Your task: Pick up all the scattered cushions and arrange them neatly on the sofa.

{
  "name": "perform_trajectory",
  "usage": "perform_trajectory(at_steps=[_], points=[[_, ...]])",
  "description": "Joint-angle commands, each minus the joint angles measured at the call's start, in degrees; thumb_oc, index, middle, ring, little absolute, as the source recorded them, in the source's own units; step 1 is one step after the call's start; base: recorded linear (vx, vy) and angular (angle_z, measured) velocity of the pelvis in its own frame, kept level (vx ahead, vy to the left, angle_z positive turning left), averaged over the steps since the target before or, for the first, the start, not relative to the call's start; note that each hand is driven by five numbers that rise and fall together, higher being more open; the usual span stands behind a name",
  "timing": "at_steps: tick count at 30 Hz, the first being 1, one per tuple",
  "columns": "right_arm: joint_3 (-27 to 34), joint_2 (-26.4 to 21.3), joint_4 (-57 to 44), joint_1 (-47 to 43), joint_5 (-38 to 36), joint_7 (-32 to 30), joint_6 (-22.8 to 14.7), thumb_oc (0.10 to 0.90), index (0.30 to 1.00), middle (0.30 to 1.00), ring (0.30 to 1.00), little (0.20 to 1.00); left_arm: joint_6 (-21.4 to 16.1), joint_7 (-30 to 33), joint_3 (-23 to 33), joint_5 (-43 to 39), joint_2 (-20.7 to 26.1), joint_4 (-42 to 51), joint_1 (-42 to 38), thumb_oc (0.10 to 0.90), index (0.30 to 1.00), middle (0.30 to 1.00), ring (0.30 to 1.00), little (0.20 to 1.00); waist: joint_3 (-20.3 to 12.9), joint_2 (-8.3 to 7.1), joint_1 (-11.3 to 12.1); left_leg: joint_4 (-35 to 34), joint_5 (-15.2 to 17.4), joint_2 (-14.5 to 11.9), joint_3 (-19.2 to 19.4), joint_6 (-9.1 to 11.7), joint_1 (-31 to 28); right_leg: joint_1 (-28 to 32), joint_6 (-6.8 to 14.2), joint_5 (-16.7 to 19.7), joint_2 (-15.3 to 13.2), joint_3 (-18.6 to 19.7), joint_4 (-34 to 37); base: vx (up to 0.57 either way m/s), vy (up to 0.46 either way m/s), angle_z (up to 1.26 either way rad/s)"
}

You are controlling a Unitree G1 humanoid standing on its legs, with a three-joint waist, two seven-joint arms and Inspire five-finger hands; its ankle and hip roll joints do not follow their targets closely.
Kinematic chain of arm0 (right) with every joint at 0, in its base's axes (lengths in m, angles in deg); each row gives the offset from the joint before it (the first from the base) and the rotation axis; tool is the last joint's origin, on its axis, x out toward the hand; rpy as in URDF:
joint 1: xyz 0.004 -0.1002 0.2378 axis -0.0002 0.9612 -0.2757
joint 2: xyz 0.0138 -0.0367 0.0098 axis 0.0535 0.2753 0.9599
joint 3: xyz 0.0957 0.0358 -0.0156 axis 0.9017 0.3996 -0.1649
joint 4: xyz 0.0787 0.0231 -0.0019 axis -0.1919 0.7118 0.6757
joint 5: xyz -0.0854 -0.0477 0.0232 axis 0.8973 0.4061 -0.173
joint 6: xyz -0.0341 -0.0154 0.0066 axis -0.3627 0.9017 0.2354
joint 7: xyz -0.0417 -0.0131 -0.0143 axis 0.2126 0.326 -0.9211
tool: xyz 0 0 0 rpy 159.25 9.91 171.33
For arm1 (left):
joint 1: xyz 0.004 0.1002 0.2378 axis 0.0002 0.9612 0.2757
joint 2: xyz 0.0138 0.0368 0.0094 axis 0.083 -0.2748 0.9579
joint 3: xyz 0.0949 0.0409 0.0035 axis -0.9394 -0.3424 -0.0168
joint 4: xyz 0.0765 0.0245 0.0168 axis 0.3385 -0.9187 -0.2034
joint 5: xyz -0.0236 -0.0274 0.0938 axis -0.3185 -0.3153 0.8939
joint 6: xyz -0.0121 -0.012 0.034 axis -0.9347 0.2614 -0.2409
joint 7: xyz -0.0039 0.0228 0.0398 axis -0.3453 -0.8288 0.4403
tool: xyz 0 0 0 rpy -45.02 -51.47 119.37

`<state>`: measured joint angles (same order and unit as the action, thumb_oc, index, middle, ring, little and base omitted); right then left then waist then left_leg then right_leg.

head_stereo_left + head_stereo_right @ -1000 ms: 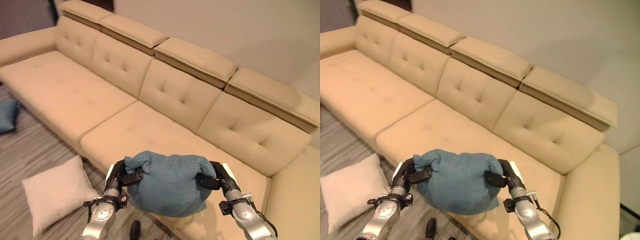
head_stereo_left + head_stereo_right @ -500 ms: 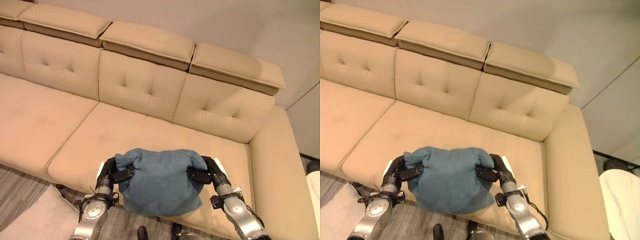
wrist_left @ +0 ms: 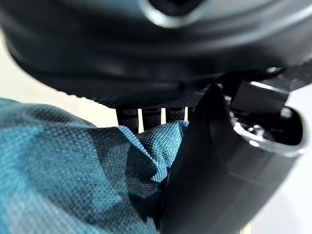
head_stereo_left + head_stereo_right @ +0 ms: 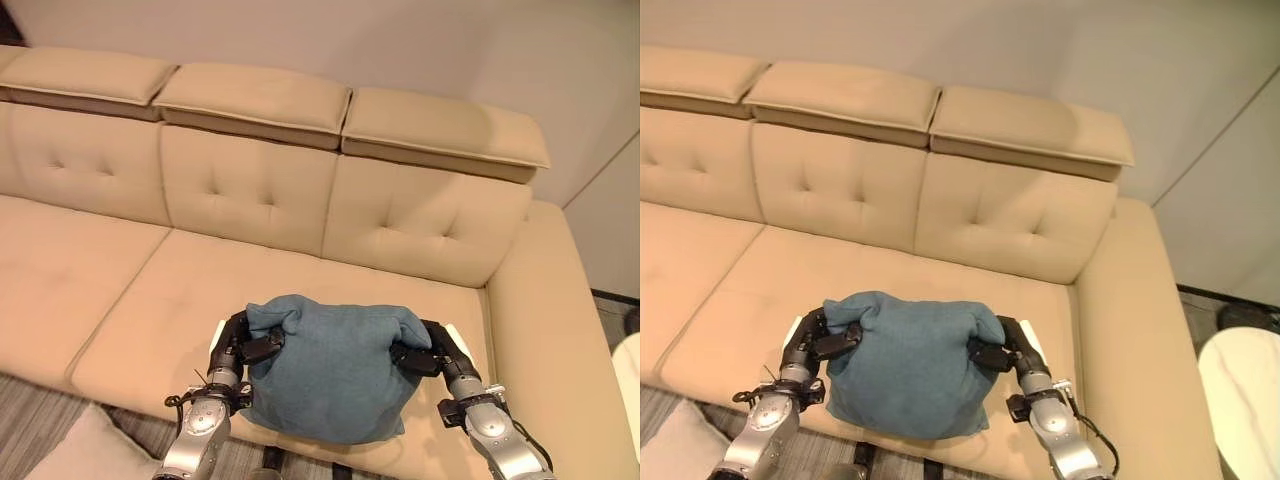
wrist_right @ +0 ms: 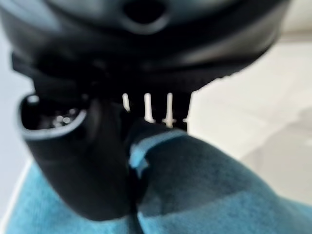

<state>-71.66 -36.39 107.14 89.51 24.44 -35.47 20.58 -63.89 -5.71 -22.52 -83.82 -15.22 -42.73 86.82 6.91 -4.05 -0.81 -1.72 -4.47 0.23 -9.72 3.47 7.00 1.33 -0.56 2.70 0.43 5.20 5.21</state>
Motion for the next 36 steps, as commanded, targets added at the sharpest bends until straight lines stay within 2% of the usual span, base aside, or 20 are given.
perform_trajectory(at_steps=[1, 13, 18, 19, 23, 26, 28, 29, 30, 36], points=[[1.05, 2.31, -7.20, -5.92, -0.17, -0.53, -7.87, 0.400, 0.300, 0.300, 0.300, 0.300, -6.65, -4.01, -4.07, 1.84, -2.25, 9.12, -5.99, 0.400, 0.300, 0.300, 0.300, 0.300, -4.16, -0.40, 0.44, 2.45, 5.49, 0.20, 2.75, -0.63, -1.62, 1.14, 5.00, -3.37, -1.14, -1.27, -2.96, 0.04, 0.040, -0.51], [1.03, 4.09, -9.03, -7.79, 1.64, -1.88, -7.35, 0.400, 0.300, 0.300, 0.300, 0.300, -6.84, -2.75, -2.30, 1.27, -1.30, 11.88, -6.19, 0.400, 0.300, 0.300, 0.300, 0.300, -5.41, -0.09, 1.21, -2.58, 6.06, 0.96, 9.04, -2.82, -6.00, 0.02, 7.85, -0.90, -3.20, 3.01, -0.77, 0.04, 0.094, -0.28], [0.49, 3.50, -11.56, -14.17, 2.29, -4.04, -7.45, 0.400, 0.300, 0.300, 0.300, 0.300, -8.10, 0.95, -2.27, 2.51, -1.04, 14.11, -13.54, 0.400, 0.300, 0.300, 0.300, 0.300, -5.94, 0.25, 0.88, -3.28, 6.53, 1.19, 10.45, -3.12, -5.60, -1.85, 8.88, 0.02, -3.49, 3.71, -0.21, -0.01, 0.031, -0.28], [-0.29, 3.51, -11.69, -18.27, 1.92, -5.09, -7.50, 0.400, 0.300, 0.300, 0.300, 0.300, -8.69, 2.84, -2.85, 3.25, -0.84, 14.45, -18.57, 0.400, 0.300, 0.300, 0.300, 0.300, -6.05, 0.32, 0.73, -3.28, 6.63, 1.24, 10.90, -3.15, -4.82, -2.99, 9.25, 0.39, -3.52, 3.88, -0.21, -0.06, 0.006, -0.19], [-2.01, 3.64, -10.64, -25.46, 1.39, -6.58, -7.53, 0.400, 0.300, 0.300, 0.300, 0.300, -9.50, 5.79, -4.27, 4.51, -0.76, 13.55, -26.71, 0.400, 0.300, 0.300, 0.300, 0.300, -5.80, 0.33, 0.59, -3.28, 6.34, 1.09, 11.30, -3.04, -3.14, -5.17, 9.57, 0.99, -3.39, 3.99, -0.21, -0.06, -0.010, -0.09], [-4.30, 3.47, -8.37, -34.97, 0.32, -8.95, -7.15, 0.400, 0.300, 0.300, 0.300, 0.300, -9.98, 9.51, -6.46, 4.55, -1.08, 8.80, -37.37, 0.400, 0.300, 0.300, 0.300, 0.300, -5.11, 0.49, 0.06, -3.28, 5.53, 0.95, 11.08, -2.73, -0.05, -8.29, 9.73, 1.75, -3.29, 3.63, -0.21, -0.12, -0.020, 0.00], [-4.30, 3.44, -8.22, -35.22, 0.30, -8.97, -7.20, 0.400, 0.300, 0.300, 0.300, 0.300, -10.06, 9.52, -6.45, 4.53, -1.10, 8.62, -37.65, 0.400, 0.300, 0.300, 0.300, 0.300, -5.12, 0.52, -0.01, -3.28, 5.48, 0.95, 11.01, -2.73, 0.16, -8.48, 9.73, 1.78, -3.29, 3.56, -0.21, -0.09, -0.008, 0.04], [-5.57, 3.28, -6.35, -41.70, -0.40, -11.05, -7.10, 0.400, 0.300, 0.300, 0.300, 0.300, -10.23, 12.01, -8.08, 4.49, -1.76, 4.77, -45.29, 0.400, 0.300, 0.300, 0.300, 0.300, -4.60, 0.96, -0.73, -3.28, 4.73, 1.05, 10.37, -2.35, 2.83, -11.07, 9.58, 2.30, -3.12, 3.05, -0.21, -0.15, -0.010, 0.05], [-5.87, 3.21, -5.61, -43.73, -0.66, -12.02, -7.09, 0.400, 0.300, 0.300, 0.300, 0.300, -10.36, 12.86, -8.97, 4.55, -1.93, 3.43, -47.82, 0.400, 0.300, 0.300, 0.300, 0.300, -4.24, 1.01, -0.98, -3.28, 4.36, 1.05, 10.31, -2.06, 3.84, -12.06, 9.60, 2.55, -2.99, 2.84, -0.21, -0.15, -0.011, 0.06], [-6.70, 3.27, -1.35, -50.04, -1.91, -14.56, -7.37, 0.400, 0.300, 0.300, 0.300, 0.300, -10.80, 14.47, -10.44, 3.01, -2.92, -2.60, -54.93, 0.400, 0.300, 0.300, 0.300, 0.300, -4.23, 1.16, -2.00, -3.28, 2.78, 1.55, 9.82, -1.52, 9.30, -17.28, 9.61, 4.37, -2.60, 2.23, -0.21, -0.09, -0.010, 0.09]])
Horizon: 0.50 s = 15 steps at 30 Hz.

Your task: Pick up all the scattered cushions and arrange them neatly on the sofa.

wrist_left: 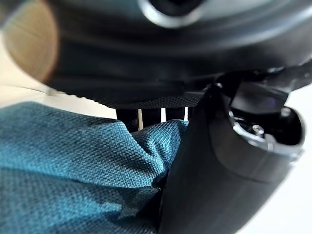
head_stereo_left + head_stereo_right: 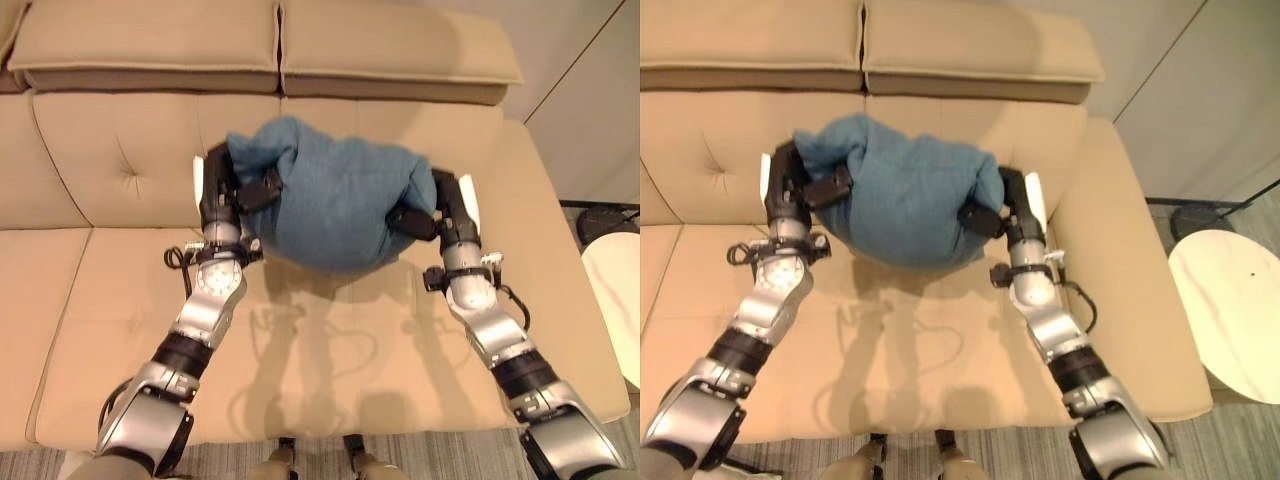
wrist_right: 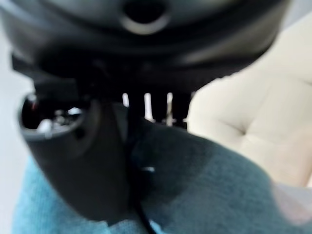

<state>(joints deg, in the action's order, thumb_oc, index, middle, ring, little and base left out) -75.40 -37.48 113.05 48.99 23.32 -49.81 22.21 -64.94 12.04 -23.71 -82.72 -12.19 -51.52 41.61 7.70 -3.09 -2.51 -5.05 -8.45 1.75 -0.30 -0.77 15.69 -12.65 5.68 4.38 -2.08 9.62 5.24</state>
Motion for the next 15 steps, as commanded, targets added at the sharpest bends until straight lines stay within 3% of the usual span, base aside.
perform_trajectory(at_steps=[1, 15], points=[[-2.98, 4.37, -7.22, -9.56, -0.80, -0.22, -9.02, 0.400, 0.300, 0.300, 0.300, 0.300, -9.76, -3.28, -9.24, 1.91, -5.95, 6.16, -9.74, 0.400, 0.300, 0.300, 0.300, 0.300, -5.18, 0.21, -0.33, 0.05, 6.73, 0.04, 0.40, 2.72, 0.79, -3.47, 3.37, 2.72, -0.09, -2.18, -0.24, 0.00, 0.000, 0.00], [-0.97, 4.75, -3.75, 2.60, -0.29, 1.45, -8.34, 0.400, 0.300, 0.300, 0.300, 0.300, -7.48, -6.20, -8.54, 1.50, -8.50, 8.21, 3.08, 0.400, 0.300, 0.300, 0.300, 0.300, -4.84, 0.03, 0.33, 0.05, 5.91, 0.88, -0.40, 2.73, 1.93, -4.35, 2.53, 2.33, -0.41, -3.58, -0.24, 0.00, -0.007, 0.06]])
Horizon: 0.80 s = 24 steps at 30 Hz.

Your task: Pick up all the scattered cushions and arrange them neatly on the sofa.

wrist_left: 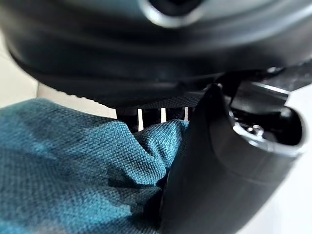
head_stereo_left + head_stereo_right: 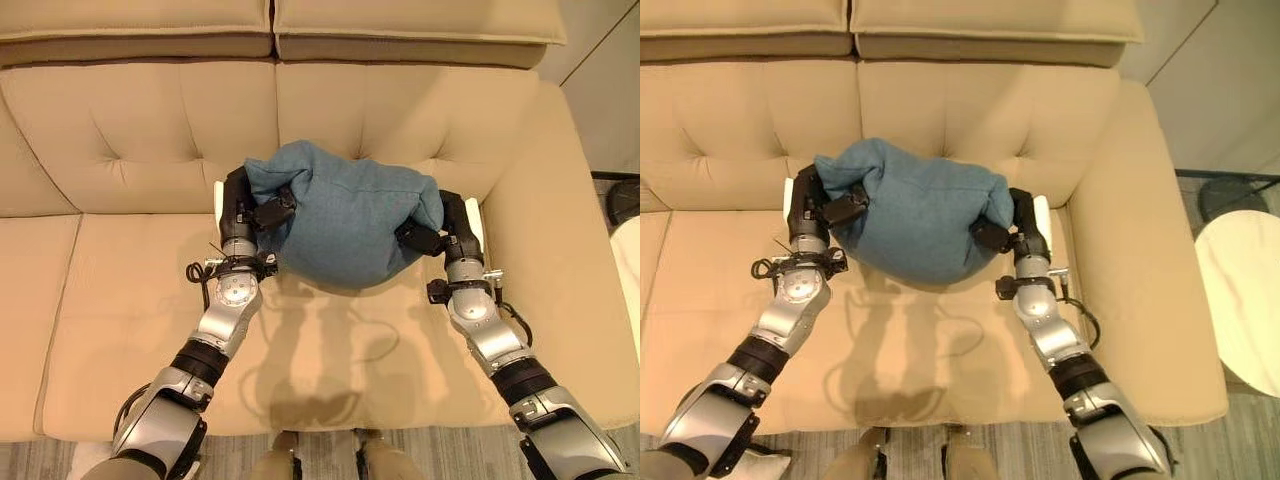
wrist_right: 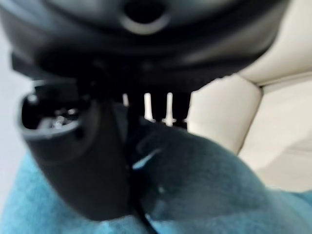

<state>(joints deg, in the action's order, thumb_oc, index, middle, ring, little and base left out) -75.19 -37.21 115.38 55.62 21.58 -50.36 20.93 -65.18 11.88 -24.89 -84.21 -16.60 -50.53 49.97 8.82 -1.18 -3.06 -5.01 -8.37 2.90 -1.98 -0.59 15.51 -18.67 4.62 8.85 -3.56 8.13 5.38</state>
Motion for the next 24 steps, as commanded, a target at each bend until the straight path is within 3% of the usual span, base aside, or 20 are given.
perform_trajectory(at_steps=[1, 3, 4, 5, 6, 11, 17, 24], points=[[-0.73, 4.36, -5.33, -3.14, 1.62, 1.99, -6.94, 0.400, 0.300, 0.300, 0.300, 0.300, -6.84, -6.31, -7.61, 3.49, -4.12, 6.68, -4.33, 0.400, 0.300, 0.300, 0.300, 0.300, -5.86, -1.95, 0.99, 0.01, 5.78, -0.26, 1.22, 2.58, 2.19, 1.63, 3.54, -2.13, 0.97, -2.37, -0.38, -0.01, -0.029, 0.12], [-0.74, 4.30, -4.85, -3.03, 1.80, 1.91, -6.85, 0.400, 0.300, 0.300, 0.300, 0.300, -6.62, -6.40, -7.77, 3.71, -4.15, 6.10, -4.11, 0.400, 0.300, 0.300, 0.300, 0.300, -5.87, -2.01, 1.03, 0.01, 5.72, -0.25, 1.18, 2.60, 2.36, 1.49, 3.53, -2.13, 0.96, -2.48, -0.38, -0.01, -0.018, 0.04], [-0.67, 4.22, -4.04, -3.08, 2.25, 1.48, -6.60, 0.547, 0.521, 0.521, 0.521, 0.521, -6.33, -6.01, -7.83, 4.15, -3.99, 5.17, -3.99, 0.690, 0.735, 0.735, 0.735, 0.735, -5.81, -2.11, 1.12, 0.01, 5.62, -0.22, 1.10, 2.63, 2.56, 1.24, 3.52, -2.07, 0.96, -2.62, -0.38, -0.01, -0.015, 0.12], [-0.57, 4.09, -3.60, -3.19, 2.58, 1.24, -6.41, 0.626, 0.639, 0.639, 0.639, 0.639, -6.23, -5.83, -7.69, 4.29, -3.95, 4.69, -3.98, 0.800, 0.900, 0.900, 0.900, 0.900, -5.80, -2.14, 1.15, 0.01, 5.55, -0.27, 1.09, 2.66, 2.71, 1.11, 3.52, -2.06, 0.97, -2.75, -0.38, -0.02, -0.025, 0.12], [-0.11, 3.27, -2.41, -3.73, 3.71, 0.17, -5.93, 0.800, 0.900, 0.900, 0.900, 0.900, -5.91, -5.14, -7.29, 4.74, -3.54, 3.45, -4.36, 0.800, 0.900, 0.900, 0.900, 0.900, -5.71, -2.26, 1.20, 0.01, 5.46, -0.28, 1.00, 2.69, 3.02, 0.85, 3.51, -2.08, 1.02, -2.84, -0.38, -0.02, -0.018, 0.11], [1.46, 1.43, -0.16, -5.41, 5.71, -2.62, -4.99, 0.800, 0.900, 0.900, 0.900, 0.900, -5.63, -3.95, -6.24, 4.83, -2.47, 1.05, -5.86, 0.800, 0.900, 0.900, 0.900, 0.900, -5.66, -2.35, 1.37, 0.01, 5.37, -0.32, 0.87, 2.78, 3.27, 0.66, 3.51, -2.18, 1.08, -3.12, -0.38, -0.01, -0.008, 0.06], [1.48, -5.07, 12.94, -17.56, 7.29, -8.01, -0.78, 0.800, 0.900, 0.900, 0.900, 0.900, -3.69, -0.47, -4.20, 4.20, 3.56, -11.73, -17.39, 0.800, 0.900, 0.900, 0.900, 0.900, -5.64, -2.46, 1.57, 0.01, 4.91, -0.40, 0.44, 3.26, 4.38, -0.36, 3.35, -2.11, 1.11, -4.09, -0.38, 0.00, -0.002, -0.01], [-0.32, -7.46, 20.55, -24.66, 7.23, -10.01, 1.34, 0.800, 0.900, 0.900, 0.900, 0.900, -3.37, 0.34, -3.19, 2.09, 5.86, -17.26, -22.66, 0.800, 0.900, 0.900, 0.900, 0.900, -5.81, -2.39, 1.70, 0.01, 4.58, -0.41, 0.16, 3.61, 5.34, -1.24, 3.25, -1.96, 1.06, -4.59, -0.38, 0.00, 0.000, 0.00]])
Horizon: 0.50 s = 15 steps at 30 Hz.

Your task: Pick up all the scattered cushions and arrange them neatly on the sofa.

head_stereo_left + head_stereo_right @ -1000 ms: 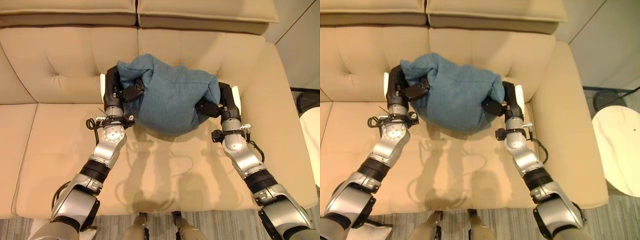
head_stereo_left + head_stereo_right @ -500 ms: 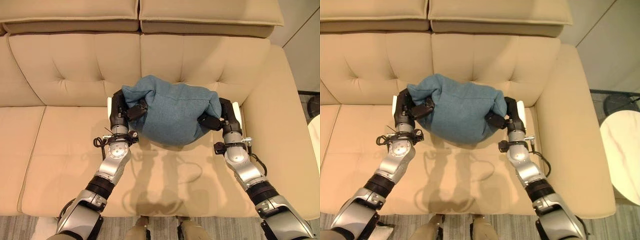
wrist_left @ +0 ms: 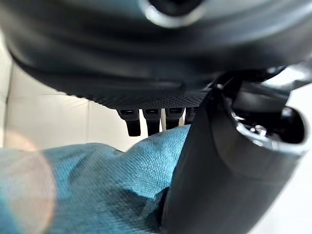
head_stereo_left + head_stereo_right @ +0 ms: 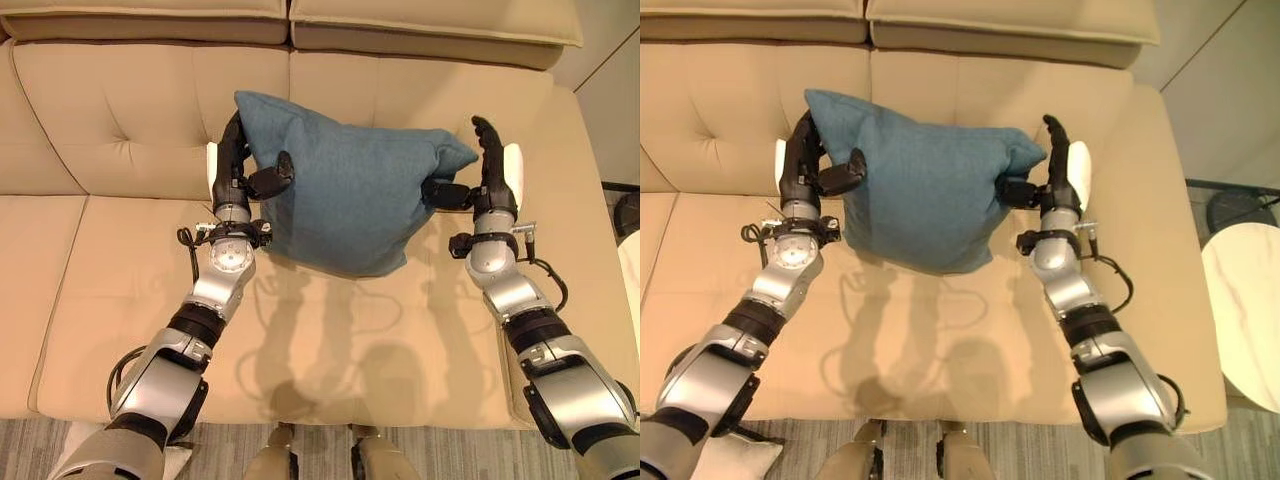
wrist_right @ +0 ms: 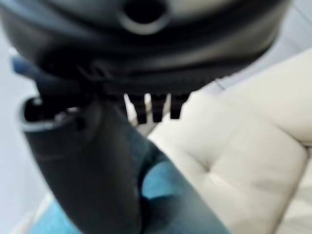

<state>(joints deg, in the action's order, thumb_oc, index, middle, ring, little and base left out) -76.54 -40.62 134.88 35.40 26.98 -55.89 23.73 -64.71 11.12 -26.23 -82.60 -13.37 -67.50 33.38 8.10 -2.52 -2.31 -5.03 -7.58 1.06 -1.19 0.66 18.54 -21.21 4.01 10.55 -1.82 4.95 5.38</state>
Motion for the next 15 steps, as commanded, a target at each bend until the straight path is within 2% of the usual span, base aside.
perform_trajectory(at_steps=[1, 4, 7, 9, 12, 15], points=[[0.50, -4.27, 2.10, -5.53, 1.72, -4.56, -1.22, 0.800, 0.900, 0.900, 0.900, 0.900, -3.85, 1.06, -1.90, 0.40, 3.03, -0.87, -6.79, 0.800, 0.900, 0.900, 0.900, 0.900, -5.03, -0.98, 0.94, 0.03, 3.75, 1.42, -0.62, 2.39, 2.48, 1.14, 3.89, -3.63, -0.69, -1.43, -0.38, 0.00, 0.000, 0.00], [-1.01, -6.21, 4.34, -9.07, 0.94, -4.13, -0.71, 0.800, 0.900, 0.900, 0.900, 0.900, -4.25, 0.16, -2.20, -0.49, 4.93, -0.91, -7.91, 0.800, 0.900, 0.900, 0.900, 0.900, -5.24, -0.94, 1.20, 0.03, 3.55, 1.37, -0.67, 2.58, 2.96, 0.65, 3.83, -3.68, -0.68, -1.72, -0.38, 0.00, 0.000, 0.00], [-0.50, -7.45, 1.92, -8.87, 0.78, -3.95, -0.90, 0.800, 0.900, 0.900, 0.900, 0.900, -4.56, -1.07, -1.99, -1.33, 6.36, 0.54, -7.02, 0.800, 0.900, 0.900, 0.900, 0.900, -5.45, -0.94, 1.13, 0.03, 3.58, 1.41, -0.65, 2.63, 2.99, 0.62, 3.82, -3.73, -0.73, -1.79, -0.38, 0.00, 0.000, 0.00], [1.35, -9.24, -3.46, -6.80, 0.72, -3.78, -2.28, 0.800, 0.900, 0.900, 0.900, 0.900, -5.27, -3.12, -1.62, -1.62, 8.84, 3.85, -5.18, 0.800, 0.900, 0.900, 0.900, 0.900, -5.88, -0.89, 1.11, 0.03, 3.71, 1.27, -0.83, 2.65, 2.82, 0.82, 3.84, -3.96, -0.72, -1.95, -0.38, 0.04, -0.018, 0.02], [3.91, -9.98, -8.76, -2.94, 1.18, -3.50, -2.93, 0.800, 0.900, 0.900, 0.900, 0.900, -5.45, -3.39, -0.53, -0.84, 9.83, 7.18, -2.70, 0.800, 0.900, 0.900, 0.900, 0.900, -6.33, -1.00, 1.10, 0.03, 3.87, 1.23, -0.99, 2.66, 2.53, 1.16, 3.86, -4.22, -0.70, -2.09, -0.38, 0.02, -0.010, 0.01], [9.80, -10.47, -21.39, 9.85, 1.64, 0.03, -5.19, 0.800, 0.900, 0.900, 0.900, 0.900, -5.94, -4.42, 4.20, 0.60, 10.93, 15.47, 6.98, 0.800, 0.900, 0.900, 0.900, 0.900, -7.16, -1.30, 0.97, 0.03, 4.35, 1.02, -0.82, 2.61, 0.98, 2.75, 3.77, -4.98, -0.63, -2.31, -0.38, 0.06, -0.021, 0.05]])
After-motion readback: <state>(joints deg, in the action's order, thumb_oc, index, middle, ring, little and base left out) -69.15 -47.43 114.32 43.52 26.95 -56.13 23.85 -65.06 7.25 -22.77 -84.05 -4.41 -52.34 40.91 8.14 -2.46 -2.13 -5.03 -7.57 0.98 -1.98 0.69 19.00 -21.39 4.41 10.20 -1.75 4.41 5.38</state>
